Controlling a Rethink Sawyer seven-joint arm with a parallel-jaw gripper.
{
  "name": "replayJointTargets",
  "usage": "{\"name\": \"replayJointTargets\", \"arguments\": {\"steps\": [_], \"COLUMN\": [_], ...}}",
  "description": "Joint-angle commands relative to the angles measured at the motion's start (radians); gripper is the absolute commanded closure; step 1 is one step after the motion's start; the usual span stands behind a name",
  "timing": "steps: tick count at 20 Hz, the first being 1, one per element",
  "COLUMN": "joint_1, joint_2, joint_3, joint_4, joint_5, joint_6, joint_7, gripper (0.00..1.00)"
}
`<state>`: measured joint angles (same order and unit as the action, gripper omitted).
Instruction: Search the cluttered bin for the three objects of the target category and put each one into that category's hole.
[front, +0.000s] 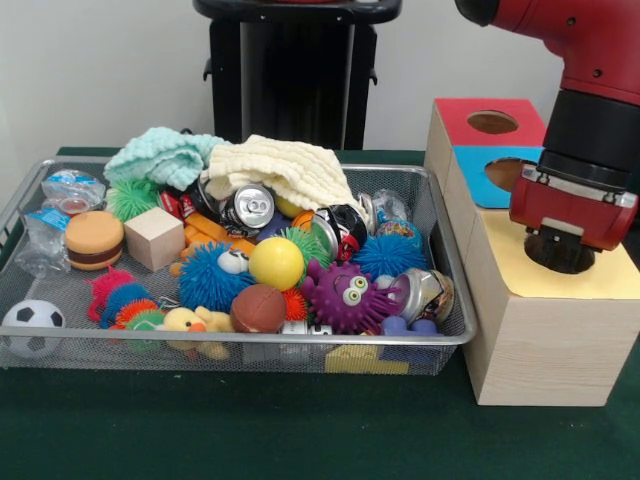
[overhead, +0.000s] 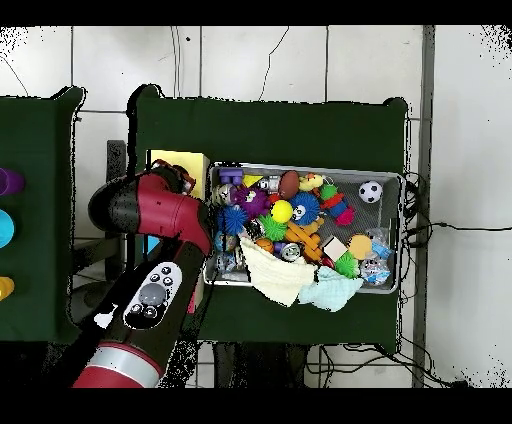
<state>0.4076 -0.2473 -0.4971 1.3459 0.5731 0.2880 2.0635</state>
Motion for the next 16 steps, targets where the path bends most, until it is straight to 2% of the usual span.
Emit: {"name": "replayJointTargets", "arguments": {"steps": [1,11,16], "joint_1": [0.003,0.010,-0.001], "joint_2": [-0.076,-0.149,-0.178], "joint_3": [0.052,0.001,0.004], "joint_4": [0.087,0.090,0.109], "joint_5": [0.001,-0.027,-0.036], "joint_6": [0.171,0.300,0.313], "joint_7": [0.211,0.201,0.182], "gripper": [1.00,1.00,1.00]}}
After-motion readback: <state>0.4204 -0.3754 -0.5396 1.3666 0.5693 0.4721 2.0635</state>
